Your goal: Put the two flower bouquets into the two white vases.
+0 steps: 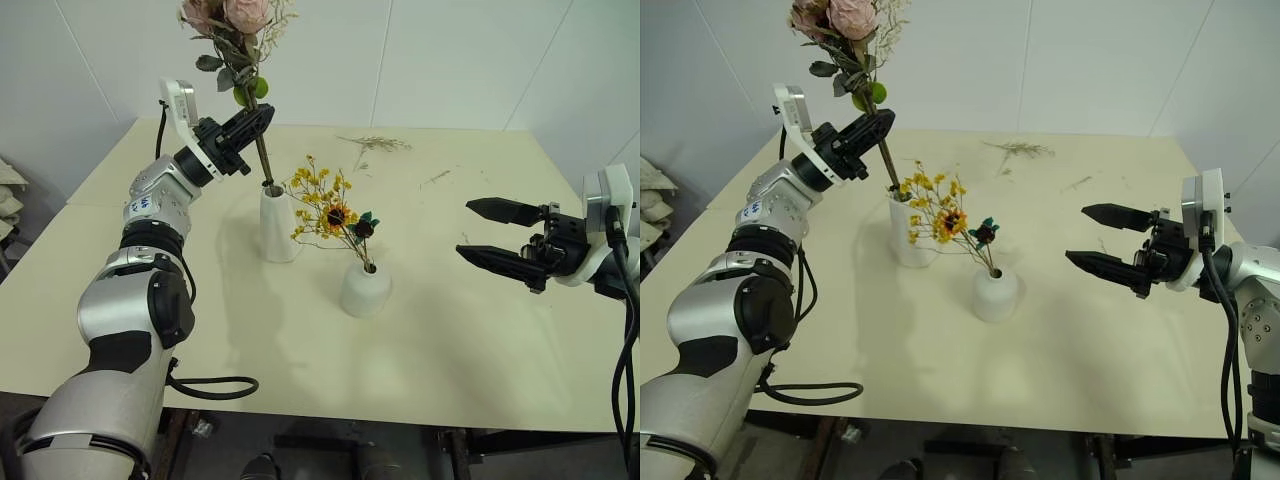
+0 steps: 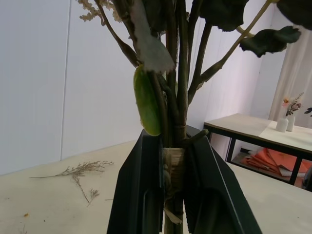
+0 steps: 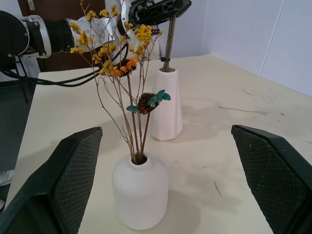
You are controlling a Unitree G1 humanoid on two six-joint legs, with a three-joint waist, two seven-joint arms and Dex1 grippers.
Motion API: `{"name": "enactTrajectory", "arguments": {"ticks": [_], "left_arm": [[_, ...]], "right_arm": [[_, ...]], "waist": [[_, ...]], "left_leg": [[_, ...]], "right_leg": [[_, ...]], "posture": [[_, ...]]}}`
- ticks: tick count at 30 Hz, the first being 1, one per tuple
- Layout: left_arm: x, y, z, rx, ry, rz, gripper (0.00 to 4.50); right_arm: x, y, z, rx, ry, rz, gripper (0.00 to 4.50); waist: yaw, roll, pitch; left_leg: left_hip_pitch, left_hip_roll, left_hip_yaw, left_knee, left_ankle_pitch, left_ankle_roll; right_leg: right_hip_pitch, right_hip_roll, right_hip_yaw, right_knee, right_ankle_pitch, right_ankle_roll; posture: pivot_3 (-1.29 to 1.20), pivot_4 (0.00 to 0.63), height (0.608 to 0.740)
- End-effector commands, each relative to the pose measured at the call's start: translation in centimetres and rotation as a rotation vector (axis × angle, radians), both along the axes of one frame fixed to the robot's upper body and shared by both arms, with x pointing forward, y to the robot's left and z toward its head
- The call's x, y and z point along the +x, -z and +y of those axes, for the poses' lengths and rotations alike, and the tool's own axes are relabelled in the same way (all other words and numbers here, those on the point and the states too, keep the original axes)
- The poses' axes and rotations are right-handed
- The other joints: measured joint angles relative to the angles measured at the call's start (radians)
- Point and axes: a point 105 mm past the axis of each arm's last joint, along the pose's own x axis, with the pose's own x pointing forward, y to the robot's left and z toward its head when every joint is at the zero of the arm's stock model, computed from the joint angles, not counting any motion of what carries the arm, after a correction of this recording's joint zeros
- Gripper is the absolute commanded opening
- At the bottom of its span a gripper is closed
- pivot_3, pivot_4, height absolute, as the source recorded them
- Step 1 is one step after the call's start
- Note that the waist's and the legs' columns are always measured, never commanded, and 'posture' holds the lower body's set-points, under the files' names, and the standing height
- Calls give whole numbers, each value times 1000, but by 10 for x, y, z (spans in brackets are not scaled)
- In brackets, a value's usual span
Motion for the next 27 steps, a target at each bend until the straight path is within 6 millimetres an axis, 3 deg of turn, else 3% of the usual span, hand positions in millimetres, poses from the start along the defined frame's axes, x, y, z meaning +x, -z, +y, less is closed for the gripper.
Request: {"name": "enactTrajectory", "arguments": {"ticks": [1, 3, 13, 27], "left_arm": [[0, -2, -1, 36, -14, -21, 921], [1, -1, -2, 49, -21, -12, 1367], [-4, -4, -1, 70, 0, -48, 4408], [-5, 3, -5, 100, 8, -76, 4482]], "right_arm": [[-5, -10, -3, 13, 4, -50, 4500], [-5, -10, -2, 13, 5, -50, 4500], [-4, -10, -2, 13, 8, -47, 4500], [-1, -9, 1, 10, 4, -44, 4500]], "waist": [[0, 0, 0], [0, 0, 0], [0, 0, 0], [0, 0, 0]], "left_leg": [[0, 0, 0, 0, 0, 0], [0, 0, 0, 0, 0, 0], [0, 0, 0, 0, 0, 0], [0, 0, 0, 0, 0, 0]], "right_leg": [[0, 0, 0, 0, 0, 0], [0, 0, 0, 0, 0, 0], [0, 0, 0, 0, 0, 0], [0, 0, 0, 0, 0, 0]], "posture": [[0, 150, 740], [0, 150, 740], [0, 150, 740], [0, 150, 740]]}}
